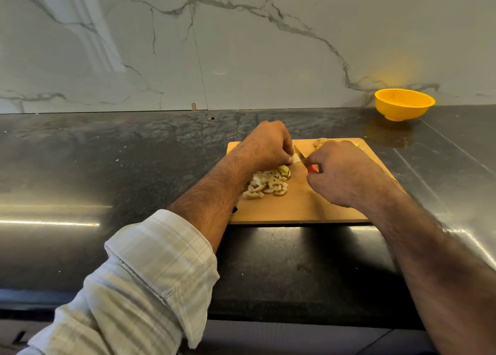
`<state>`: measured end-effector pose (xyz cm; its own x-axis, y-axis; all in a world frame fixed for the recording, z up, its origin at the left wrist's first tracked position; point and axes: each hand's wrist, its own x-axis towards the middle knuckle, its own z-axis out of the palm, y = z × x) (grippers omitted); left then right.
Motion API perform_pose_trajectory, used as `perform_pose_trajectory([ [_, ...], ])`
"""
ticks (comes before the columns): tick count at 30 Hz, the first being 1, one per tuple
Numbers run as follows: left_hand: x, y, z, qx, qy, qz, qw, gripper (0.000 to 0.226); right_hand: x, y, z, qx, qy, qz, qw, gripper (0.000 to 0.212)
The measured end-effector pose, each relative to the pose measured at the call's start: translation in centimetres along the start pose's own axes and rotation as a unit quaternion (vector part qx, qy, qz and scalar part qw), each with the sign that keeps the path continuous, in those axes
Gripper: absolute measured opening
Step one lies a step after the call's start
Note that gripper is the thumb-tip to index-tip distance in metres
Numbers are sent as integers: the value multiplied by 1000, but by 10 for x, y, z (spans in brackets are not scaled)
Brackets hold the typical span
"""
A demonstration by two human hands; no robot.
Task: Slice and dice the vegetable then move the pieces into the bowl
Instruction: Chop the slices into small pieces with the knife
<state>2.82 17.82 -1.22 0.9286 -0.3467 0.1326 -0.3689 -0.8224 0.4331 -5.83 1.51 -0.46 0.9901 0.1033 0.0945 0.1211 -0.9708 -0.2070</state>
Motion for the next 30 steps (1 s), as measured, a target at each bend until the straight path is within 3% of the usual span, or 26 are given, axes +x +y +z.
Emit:
perform_pose_trajectory([
  [9, 2, 5, 0, 17, -2, -11, 1000, 8, -4, -15, 1, -28, -47, 12, 998, 39],
  [23, -2, -8, -7, -13, 3, -12, 1000, 5, -6, -9, 0, -11, 15, -21, 1000, 32],
  [30, 1, -6, -2, 0, 2, -24, 1000, 8, -9, -18, 0, -37, -34, -19, 999, 38],
])
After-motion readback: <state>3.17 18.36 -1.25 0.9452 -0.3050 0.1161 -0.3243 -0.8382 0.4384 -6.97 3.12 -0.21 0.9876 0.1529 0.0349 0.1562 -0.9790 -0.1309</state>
